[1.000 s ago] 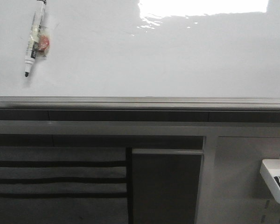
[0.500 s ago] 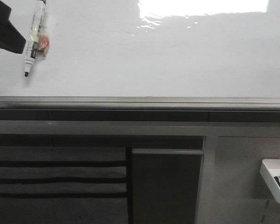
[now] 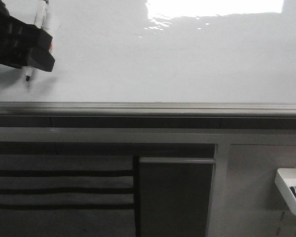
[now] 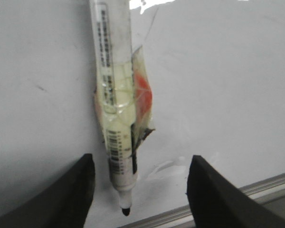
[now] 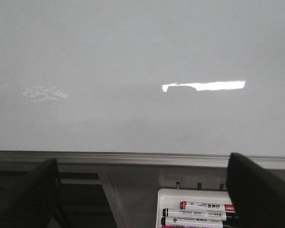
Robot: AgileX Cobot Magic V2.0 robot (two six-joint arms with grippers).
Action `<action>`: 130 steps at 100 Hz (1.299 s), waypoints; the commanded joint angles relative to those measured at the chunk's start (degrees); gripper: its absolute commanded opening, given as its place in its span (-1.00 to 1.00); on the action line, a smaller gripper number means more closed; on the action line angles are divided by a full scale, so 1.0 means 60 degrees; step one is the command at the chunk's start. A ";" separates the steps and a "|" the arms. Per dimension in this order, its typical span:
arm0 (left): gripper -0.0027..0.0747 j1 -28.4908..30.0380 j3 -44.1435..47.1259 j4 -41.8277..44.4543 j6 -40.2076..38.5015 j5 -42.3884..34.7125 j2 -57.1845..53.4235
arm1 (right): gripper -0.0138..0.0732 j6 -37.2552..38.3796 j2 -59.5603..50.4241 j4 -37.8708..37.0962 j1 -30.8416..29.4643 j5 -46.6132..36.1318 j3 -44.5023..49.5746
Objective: Write number 3 on whiteboard
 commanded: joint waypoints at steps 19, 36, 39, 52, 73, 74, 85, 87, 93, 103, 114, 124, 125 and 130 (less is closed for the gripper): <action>-0.13 -0.0101 -0.0337 -0.0025 -0.0008 -0.0960 0.0062 | 0.78 -0.0090 0.0181 0.0014 -0.0051 -0.0651 -0.0344; -0.46 -0.0101 -0.0337 -0.0005 -0.0008 -0.1047 0.0143 | 0.78 -0.0090 0.0181 0.0014 -0.0051 -0.0606 -0.0344; -0.52 -0.0101 -0.0337 -0.0005 -0.0008 -0.1047 0.0143 | 0.78 -0.0090 0.0181 0.0014 -0.0051 -0.0606 -0.0344; -0.70 -0.0101 -0.0337 -0.0005 -0.0008 -0.1047 0.0143 | 0.78 -0.0090 0.0181 0.0014 -0.0051 -0.0606 -0.0344; -0.96 -0.0101 -0.0337 0.0018 0.0011 -0.1047 0.0143 | 0.78 -0.0090 0.0181 0.0014 -0.0051 -0.0586 -0.0344; -0.96 -0.0101 -0.0337 0.0035 0.0011 -0.1026 0.0123 | 0.78 -0.0090 0.0181 0.0014 -0.0051 -0.0586 -0.0344; -0.98 -0.0101 -0.0472 0.0715 0.0011 -0.0258 -0.0132 | 0.78 -0.0090 0.0241 0.0105 -0.0051 -0.0200 -0.0518; -0.98 -0.0101 -0.0512 0.0909 0.0011 0.0006 -0.0181 | 0.78 -0.0090 0.0274 0.0105 -0.0051 -0.0077 -0.0575; -0.98 -0.0101 -0.0749 0.1494 0.0011 0.0873 -0.0441 | 0.78 -0.0211 0.0535 0.0105 -0.0051 0.0539 -0.0839; -0.98 -0.0101 -0.1080 0.1962 0.0031 0.2120 -0.0891 | 0.78 -0.0956 0.1192 0.0622 -0.0033 0.1394 -0.1363; -0.98 -0.0114 -0.1417 0.1919 0.0895 0.3382 -0.1425 | 0.78 -0.2784 0.2108 0.2539 0.0221 0.2024 -0.1804; -0.98 -0.0299 -0.1593 0.1771 0.1763 0.4277 -0.1941 | 0.78 -0.4689 0.2986 0.4035 0.0730 0.2467 -0.2218; -0.98 -0.0342 -0.1596 0.1718 0.1900 0.4465 -0.2015 | 0.78 -0.4800 0.3120 0.4181 0.0819 0.2537 -0.2251; -0.98 -0.0529 -0.1696 0.1395 0.2500 0.4998 -0.2265 | 0.78 -0.5659 0.3608 0.4607 0.1160 0.2822 -0.2494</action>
